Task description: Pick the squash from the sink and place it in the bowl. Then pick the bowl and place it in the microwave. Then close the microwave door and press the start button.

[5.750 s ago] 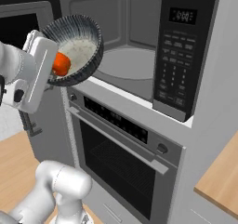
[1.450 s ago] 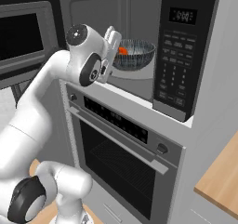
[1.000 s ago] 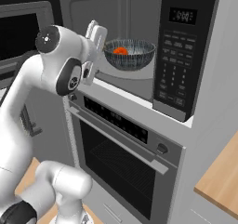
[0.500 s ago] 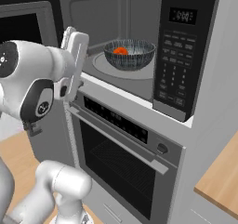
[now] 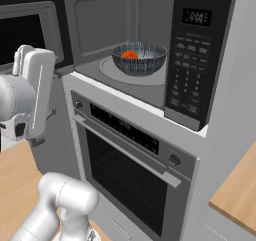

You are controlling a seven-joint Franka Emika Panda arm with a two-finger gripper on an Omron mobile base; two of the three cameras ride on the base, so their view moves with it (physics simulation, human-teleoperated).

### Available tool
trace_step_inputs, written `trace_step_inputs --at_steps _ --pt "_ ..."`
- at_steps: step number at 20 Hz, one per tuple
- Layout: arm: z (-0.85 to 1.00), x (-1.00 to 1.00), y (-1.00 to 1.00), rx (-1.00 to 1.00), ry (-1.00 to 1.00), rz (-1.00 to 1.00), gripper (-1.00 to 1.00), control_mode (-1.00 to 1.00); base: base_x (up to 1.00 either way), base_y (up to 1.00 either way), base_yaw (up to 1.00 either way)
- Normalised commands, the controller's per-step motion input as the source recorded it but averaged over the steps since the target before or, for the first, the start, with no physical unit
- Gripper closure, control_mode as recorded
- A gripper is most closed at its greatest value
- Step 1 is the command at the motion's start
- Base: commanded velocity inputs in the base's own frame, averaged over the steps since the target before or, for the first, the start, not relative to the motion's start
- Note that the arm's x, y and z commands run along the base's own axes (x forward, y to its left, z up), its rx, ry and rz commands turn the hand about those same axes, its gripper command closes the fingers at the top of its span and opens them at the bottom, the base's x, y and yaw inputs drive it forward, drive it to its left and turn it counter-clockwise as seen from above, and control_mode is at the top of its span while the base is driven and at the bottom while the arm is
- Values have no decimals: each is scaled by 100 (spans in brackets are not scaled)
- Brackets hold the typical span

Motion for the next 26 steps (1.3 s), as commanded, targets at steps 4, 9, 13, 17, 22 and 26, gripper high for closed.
trace_step_inputs --at_steps 4,9,13,17,22,26 --pt "10 -99 58 0 -2 0 -100 -100 0 0 0" --pt "5 -85 70 -1 -1 0 -100 -100 0 0 0" --pt "0 -53 86 -2 -6 0 -100 -100 0 0 0" --pt "0 -10 100 -6 -2 -2 -100 -100 0 0 0" --pt "0 0 97 -4 -3 -4 -100 -100 0 0 0" --pt "-6 0 84 -13 -4 -7 -100 -100 0 0 0"
